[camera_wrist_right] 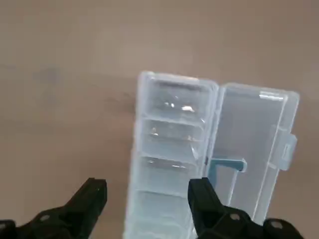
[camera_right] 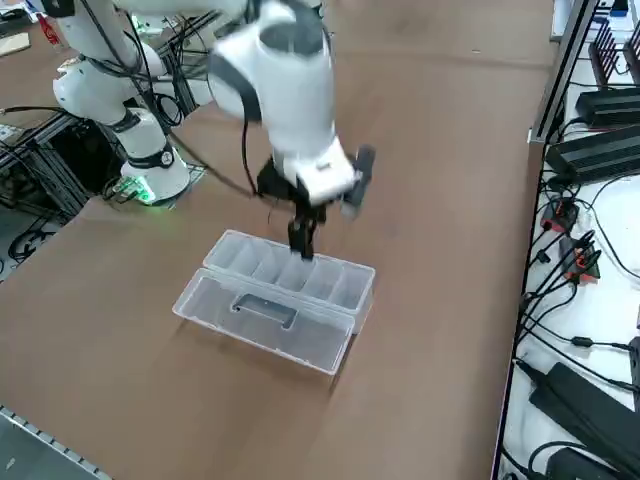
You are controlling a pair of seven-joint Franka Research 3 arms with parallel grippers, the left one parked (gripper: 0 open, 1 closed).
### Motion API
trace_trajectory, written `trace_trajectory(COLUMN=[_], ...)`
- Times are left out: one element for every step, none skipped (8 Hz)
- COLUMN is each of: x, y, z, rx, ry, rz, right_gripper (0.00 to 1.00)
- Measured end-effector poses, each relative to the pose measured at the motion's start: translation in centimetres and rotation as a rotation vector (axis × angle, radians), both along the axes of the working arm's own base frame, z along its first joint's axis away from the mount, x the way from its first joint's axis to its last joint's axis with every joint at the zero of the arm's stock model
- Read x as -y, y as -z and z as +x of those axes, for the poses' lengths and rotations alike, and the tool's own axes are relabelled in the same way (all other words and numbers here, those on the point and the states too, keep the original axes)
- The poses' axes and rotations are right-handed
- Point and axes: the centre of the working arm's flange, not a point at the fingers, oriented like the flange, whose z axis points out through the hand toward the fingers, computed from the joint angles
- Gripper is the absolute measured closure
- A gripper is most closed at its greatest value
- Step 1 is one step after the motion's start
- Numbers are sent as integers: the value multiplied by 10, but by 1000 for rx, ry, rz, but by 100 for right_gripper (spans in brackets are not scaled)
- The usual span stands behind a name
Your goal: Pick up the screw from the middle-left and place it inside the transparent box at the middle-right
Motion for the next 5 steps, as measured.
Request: trace_trajectory(x=[-17,-37,-62,-89,-115], y=[-42,-78,-108,-131,-147], z=[-1,-4,-10,-19,-25], rx=[41,81,98,91,85], ry=[-11,-21,-20,-10,-8], rz=[18,25,23,25,21], right_gripper=[0,0,0,0,0])
